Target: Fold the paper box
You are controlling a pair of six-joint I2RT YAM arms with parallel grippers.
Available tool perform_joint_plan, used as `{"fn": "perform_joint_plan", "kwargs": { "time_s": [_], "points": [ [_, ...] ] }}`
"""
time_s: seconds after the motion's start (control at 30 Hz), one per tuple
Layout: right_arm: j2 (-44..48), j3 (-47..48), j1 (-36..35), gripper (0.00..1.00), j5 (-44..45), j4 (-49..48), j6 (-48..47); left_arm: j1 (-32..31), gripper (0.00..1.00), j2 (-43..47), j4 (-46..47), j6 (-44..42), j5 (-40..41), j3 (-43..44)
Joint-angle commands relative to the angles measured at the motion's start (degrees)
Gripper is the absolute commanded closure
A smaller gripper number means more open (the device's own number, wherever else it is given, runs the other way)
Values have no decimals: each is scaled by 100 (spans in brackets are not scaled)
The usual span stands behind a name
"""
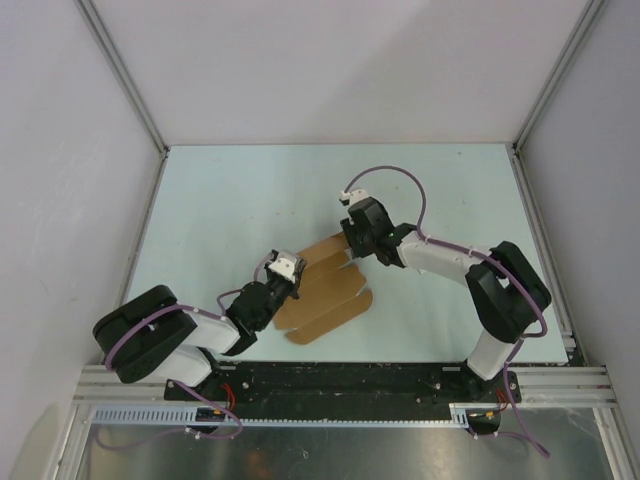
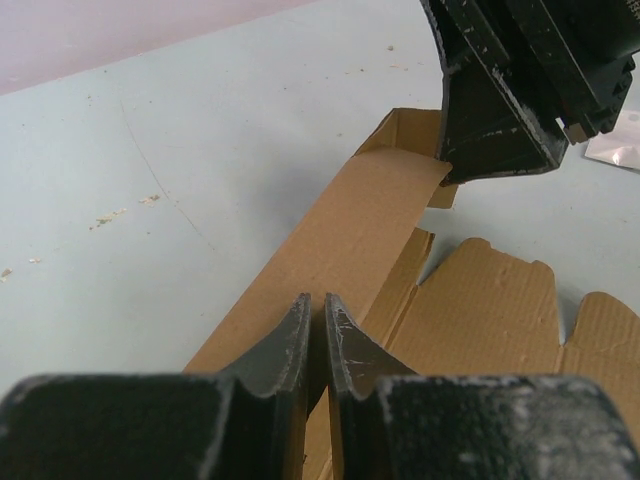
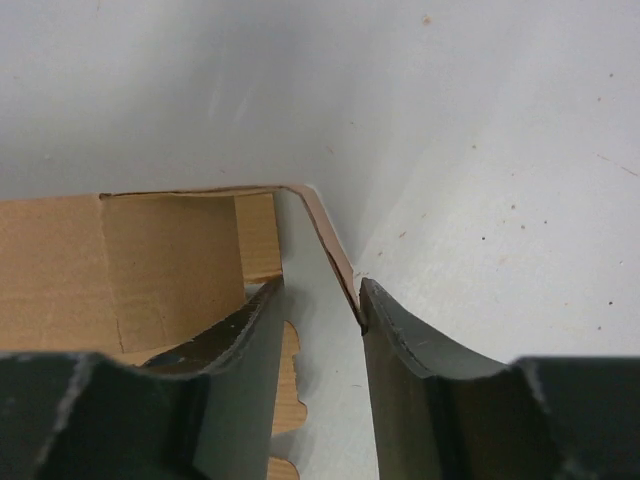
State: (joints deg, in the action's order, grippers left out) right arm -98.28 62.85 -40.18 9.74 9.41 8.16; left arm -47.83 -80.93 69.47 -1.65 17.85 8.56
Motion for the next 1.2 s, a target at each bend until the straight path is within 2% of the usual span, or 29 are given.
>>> {"fn": "perform_joint_plan", "kwargs": {
  "time_s": [0.0,0.13,0.27,0.33,0.47,0.8,1.17],
  "points": [
    [107,228,-95,56,493,184,167,-24,85,24,84,-213,96,-21],
    [528,-9,-147,45,862,105,299,-24,85,59,84,-204,105,-21],
    [1371,-492,-183,44,1091,-114,484,-24,85,94,75,-213,131,-30],
    [1916,-887,-218,49,996,-404,598,-24,85,95,75,-222,149,-38],
    [2366,-1591,-165,59,-47,-1168,1037,-24,85,130,66,-213,167,-47],
    [1225,-2145,177,59,-1184,-2793,1495,-24,81,165,49,-195,210,-56],
    [398,-2145,546,53,-1782,-3770,1662,-24,80,200,5,-230,254,-47]
  ]
}}
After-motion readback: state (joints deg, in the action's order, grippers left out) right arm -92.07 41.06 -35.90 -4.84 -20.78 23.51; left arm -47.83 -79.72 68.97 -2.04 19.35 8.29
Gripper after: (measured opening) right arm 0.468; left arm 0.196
